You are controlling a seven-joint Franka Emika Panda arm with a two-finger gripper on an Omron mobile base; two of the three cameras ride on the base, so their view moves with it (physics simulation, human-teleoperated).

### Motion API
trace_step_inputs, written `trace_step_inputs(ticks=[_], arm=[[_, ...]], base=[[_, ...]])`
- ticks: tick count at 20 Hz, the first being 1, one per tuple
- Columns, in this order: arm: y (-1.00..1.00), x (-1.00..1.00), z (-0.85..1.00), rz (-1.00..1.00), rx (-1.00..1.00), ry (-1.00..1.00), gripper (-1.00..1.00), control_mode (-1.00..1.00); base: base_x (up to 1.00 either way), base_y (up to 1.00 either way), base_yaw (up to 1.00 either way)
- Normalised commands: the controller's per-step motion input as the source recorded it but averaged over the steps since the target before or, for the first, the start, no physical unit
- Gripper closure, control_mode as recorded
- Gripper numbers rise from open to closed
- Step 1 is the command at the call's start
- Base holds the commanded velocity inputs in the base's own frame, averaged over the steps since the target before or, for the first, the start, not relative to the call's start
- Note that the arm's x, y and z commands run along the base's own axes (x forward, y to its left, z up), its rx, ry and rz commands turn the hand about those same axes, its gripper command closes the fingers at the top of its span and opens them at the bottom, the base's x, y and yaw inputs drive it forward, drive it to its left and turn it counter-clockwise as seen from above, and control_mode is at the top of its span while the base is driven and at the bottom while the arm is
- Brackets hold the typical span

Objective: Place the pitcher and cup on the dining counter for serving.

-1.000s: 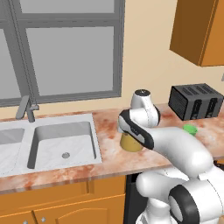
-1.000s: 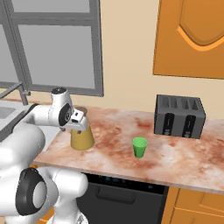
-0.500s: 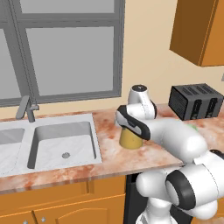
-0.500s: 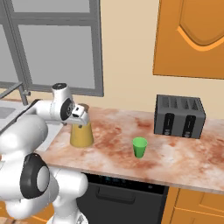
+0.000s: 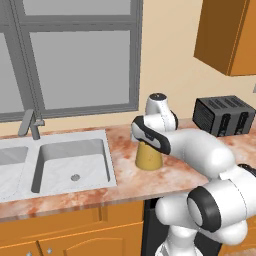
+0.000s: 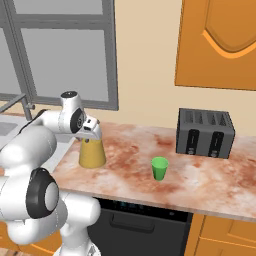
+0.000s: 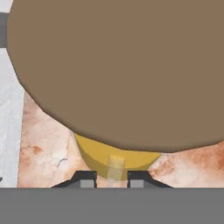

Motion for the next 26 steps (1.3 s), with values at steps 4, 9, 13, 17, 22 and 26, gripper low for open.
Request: trace_step_inputs(ticks=[4, 9, 13, 17, 22, 26], arm=[[0.0, 0.0, 0.0, 0.0, 0.0, 0.0, 1.0, -1.0], [0.0, -0.02, 0.0, 0.0, 0.0, 0.0, 1.0, -1.0], [0.0, -0.2, 0.28, 0.0, 0.0, -0.02, 1.0, -1.0], [0.06, -0.27, 0.71, 0.0, 0.0, -0.07, 1.0, -1.0], [0.0, -0.45, 0.83, 0.0, 0.0, -0.12, 1.0, -1.0], [0.0, -0.44, 0.8, 0.0, 0.0, -0.15, 1.0, -1.0]], base=[[0.0, 0.0, 0.0], [0.0, 0.0, 0.0], [0.0, 0.0, 0.0], [0.0, 0.0, 0.0], [0.0, 0.0, 0.0], [0.0, 0.0, 0.0]])
